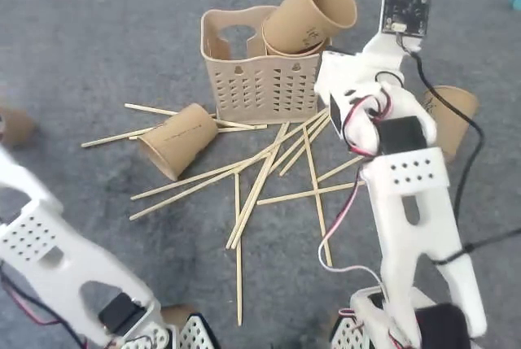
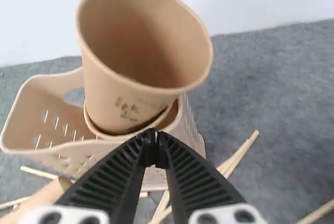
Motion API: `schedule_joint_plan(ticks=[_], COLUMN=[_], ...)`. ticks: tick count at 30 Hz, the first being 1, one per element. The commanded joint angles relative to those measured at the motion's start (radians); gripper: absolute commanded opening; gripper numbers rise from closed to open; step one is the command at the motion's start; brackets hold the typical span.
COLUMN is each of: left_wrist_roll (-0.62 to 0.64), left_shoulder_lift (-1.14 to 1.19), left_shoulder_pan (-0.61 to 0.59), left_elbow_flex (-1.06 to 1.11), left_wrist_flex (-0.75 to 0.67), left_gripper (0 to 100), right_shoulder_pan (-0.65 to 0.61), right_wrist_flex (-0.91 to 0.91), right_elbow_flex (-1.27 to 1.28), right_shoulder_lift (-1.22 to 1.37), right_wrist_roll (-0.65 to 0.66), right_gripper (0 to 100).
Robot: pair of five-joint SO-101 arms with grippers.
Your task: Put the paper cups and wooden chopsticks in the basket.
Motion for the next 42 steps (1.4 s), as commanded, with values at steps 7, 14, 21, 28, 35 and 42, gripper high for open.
schedule_joint_plan(ticks=[7,14,21,28,35,42], left_wrist_roll=[0.048,0.094,0.143,0.149,0.149,0.144], left_shoulder_lift=[-0.02,-0.017,-0.011,-0.009,-0.009,-0.009], left_shoulder_pan=[0.051,0.084,0.107,0.107,0.104,0.091], left_elbow_flex=[-0.044,-0.203,-0.429,-0.522,-0.521,-0.519], left_wrist_flex=[-0.015,0.152,0.351,0.526,0.574,0.575], left_gripper=[18,18,18,18,18,18], right_shoulder_pan=[-0.015,-0.01,0.05,0.151,0.159,0.127], right_wrist_flex=[-0.145,-0.153,-0.153,-0.202,-0.479,-0.662], right_elbow_flex=[-0.055,-0.043,0.054,0.187,0.192,0.192], right_shoulder_lift=[0.027,-0.03,-0.13,-0.137,0.051,0.219], right_wrist_roll=[-0.009,-0.008,-0.003,0.005,0.071,0.069], right_gripper=[0.8,0.8,0.8,0.8,0.8,0.8])
